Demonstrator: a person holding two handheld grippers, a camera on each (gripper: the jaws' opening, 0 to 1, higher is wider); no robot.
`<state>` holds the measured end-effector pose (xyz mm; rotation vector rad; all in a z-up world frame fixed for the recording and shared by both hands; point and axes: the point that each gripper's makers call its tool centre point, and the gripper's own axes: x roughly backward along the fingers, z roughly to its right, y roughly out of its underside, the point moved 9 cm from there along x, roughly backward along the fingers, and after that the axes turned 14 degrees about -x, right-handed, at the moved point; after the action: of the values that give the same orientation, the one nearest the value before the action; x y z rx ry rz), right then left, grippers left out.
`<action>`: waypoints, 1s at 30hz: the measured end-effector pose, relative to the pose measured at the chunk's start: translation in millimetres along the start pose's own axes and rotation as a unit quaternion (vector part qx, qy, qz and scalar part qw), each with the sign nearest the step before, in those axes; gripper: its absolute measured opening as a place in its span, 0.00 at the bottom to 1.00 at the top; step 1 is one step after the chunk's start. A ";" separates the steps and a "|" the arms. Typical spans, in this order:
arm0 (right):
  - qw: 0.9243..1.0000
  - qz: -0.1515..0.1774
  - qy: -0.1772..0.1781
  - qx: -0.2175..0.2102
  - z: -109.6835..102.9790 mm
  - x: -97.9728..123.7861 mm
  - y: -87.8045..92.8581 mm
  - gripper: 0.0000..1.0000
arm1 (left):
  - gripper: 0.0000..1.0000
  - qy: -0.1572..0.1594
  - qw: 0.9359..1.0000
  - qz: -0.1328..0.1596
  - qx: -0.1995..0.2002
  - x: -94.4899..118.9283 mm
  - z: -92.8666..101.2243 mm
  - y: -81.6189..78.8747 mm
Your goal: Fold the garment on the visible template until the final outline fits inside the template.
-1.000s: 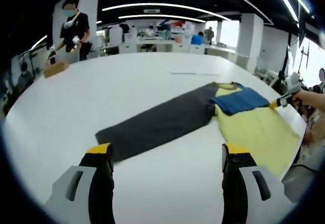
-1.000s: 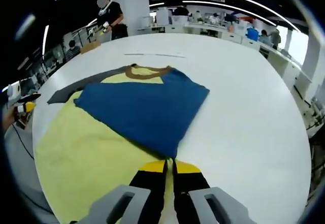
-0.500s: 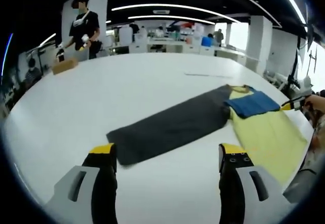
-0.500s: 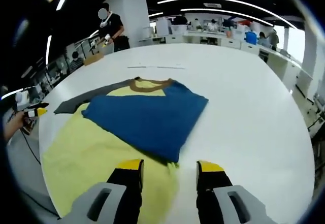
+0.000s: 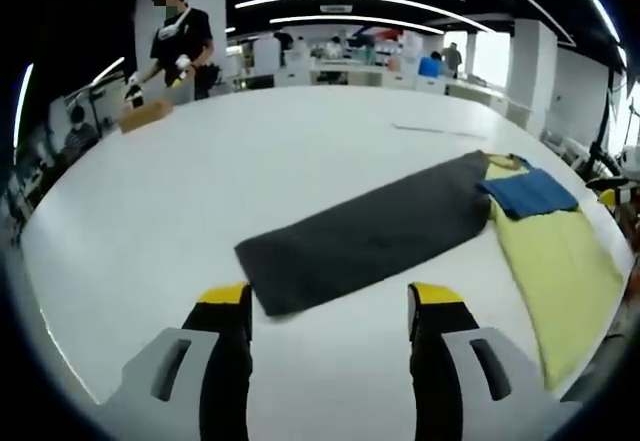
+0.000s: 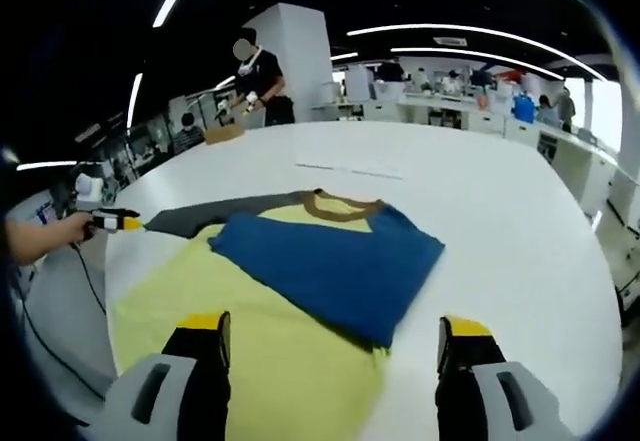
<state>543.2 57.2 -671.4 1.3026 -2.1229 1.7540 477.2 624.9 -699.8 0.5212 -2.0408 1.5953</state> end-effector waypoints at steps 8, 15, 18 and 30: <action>0.999 0.003 -0.041 0.027 -18.3 6.2 -1.5 0.93 | 0.53 -0.023 0.999 -0.014 0.028 2.5 10.0 5.3; 0.997 0.009 -0.060 0.036 -32.9 12.9 -2.3 0.96 | 0.47 -0.043 0.998 -0.019 0.041 2.3 9.9 5.8; 0.997 0.002 -0.067 0.045 -43.1 18.1 3.2 0.96 | 0.42 -0.063 0.996 -0.031 0.058 -1.4 2.6 9.2; 0.998 0.015 -0.046 0.039 -42.8 32.2 5.7 0.95 | 0.29 -0.077 0.993 -0.028 0.085 -12.9 -8.3 17.3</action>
<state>501.0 75.7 -643.5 1.4048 -2.1527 1.8401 478.9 637.1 -719.3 0.7802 -1.9893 1.7533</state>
